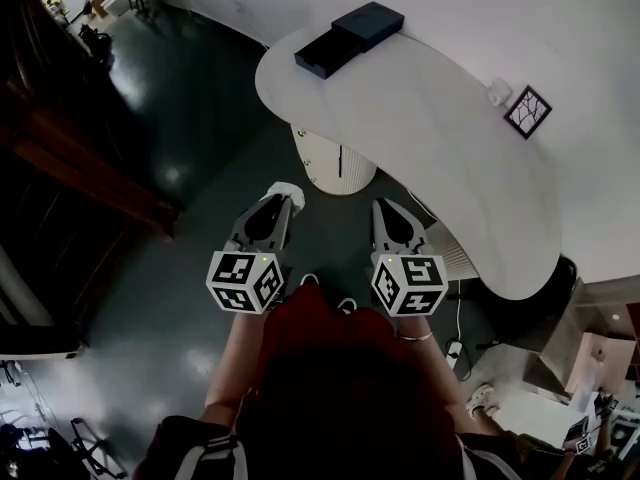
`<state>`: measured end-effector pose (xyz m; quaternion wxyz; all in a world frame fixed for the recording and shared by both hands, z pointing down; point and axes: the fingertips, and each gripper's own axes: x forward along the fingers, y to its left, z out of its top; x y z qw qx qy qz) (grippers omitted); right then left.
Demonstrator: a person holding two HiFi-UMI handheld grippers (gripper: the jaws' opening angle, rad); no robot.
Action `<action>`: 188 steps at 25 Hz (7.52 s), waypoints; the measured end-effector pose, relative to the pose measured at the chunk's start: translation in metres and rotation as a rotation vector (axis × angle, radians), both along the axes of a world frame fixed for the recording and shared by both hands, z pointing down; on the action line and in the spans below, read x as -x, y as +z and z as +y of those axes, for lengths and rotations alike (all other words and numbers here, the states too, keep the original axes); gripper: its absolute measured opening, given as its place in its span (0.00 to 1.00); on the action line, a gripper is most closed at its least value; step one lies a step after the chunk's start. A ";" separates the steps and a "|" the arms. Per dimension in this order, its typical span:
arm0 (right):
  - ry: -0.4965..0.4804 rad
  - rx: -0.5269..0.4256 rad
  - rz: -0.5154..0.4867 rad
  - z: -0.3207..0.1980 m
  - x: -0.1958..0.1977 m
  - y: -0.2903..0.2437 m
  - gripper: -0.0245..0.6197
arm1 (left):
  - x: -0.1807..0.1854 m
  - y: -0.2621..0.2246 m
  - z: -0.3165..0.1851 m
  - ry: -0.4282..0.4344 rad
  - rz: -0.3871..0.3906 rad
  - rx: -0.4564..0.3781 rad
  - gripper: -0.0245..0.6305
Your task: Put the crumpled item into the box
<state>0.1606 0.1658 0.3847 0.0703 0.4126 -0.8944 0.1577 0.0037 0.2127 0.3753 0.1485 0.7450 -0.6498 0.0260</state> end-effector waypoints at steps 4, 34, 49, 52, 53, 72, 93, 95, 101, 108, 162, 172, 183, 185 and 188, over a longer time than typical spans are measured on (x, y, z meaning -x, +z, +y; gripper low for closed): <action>0.010 0.011 -0.004 -0.009 0.001 0.001 0.06 | 0.004 0.001 -0.013 -0.003 -0.014 0.003 0.13; 0.175 0.084 0.042 -0.215 0.149 0.025 0.06 | 0.139 0.026 -0.255 0.191 0.016 0.056 0.13; 0.260 0.148 0.079 -0.259 0.169 0.042 0.06 | 0.159 0.051 -0.322 0.275 0.003 0.106 0.13; 0.267 0.148 0.076 -0.273 0.167 0.043 0.06 | 0.159 0.052 -0.339 0.281 -0.002 0.107 0.13; 0.267 0.147 0.073 -0.279 0.167 0.043 0.06 | 0.158 0.052 -0.345 0.283 -0.005 0.107 0.13; 0.260 0.177 0.082 -0.370 0.160 0.056 0.06 | 0.132 0.060 -0.463 0.320 -0.094 0.162 0.13; 0.261 0.257 0.089 -0.419 0.140 0.087 0.06 | 0.101 0.112 -0.535 0.384 -0.286 0.276 0.14; 0.258 0.264 0.092 -0.421 0.140 0.090 0.06 | 0.100 0.116 -0.538 0.392 -0.302 0.292 0.14; 0.254 0.278 0.094 -0.423 0.140 0.094 0.06 | 0.098 0.123 -0.543 0.411 -0.357 0.342 0.14; 0.256 0.285 0.097 -0.425 0.138 0.097 0.06 | 0.096 0.134 -0.545 0.425 -0.447 0.394 0.14; 0.208 0.151 0.094 -0.349 0.177 0.046 0.06 | 0.128 0.078 -0.401 0.343 -0.108 0.280 0.14; 0.174 0.092 0.061 -0.310 0.190 0.027 0.06 | 0.140 0.051 -0.363 0.294 -0.064 0.169 0.09; 0.186 0.032 0.049 -0.278 0.192 0.012 0.06 | 0.154 0.035 -0.331 0.264 -0.029 0.108 0.08; 0.188 0.025 0.050 -0.274 0.193 0.011 0.06 | 0.158 0.032 -0.326 0.259 -0.021 0.097 0.08; 0.193 0.017 0.050 -0.266 0.192 0.008 0.06 | 0.162 0.026 -0.318 0.255 -0.015 0.082 0.08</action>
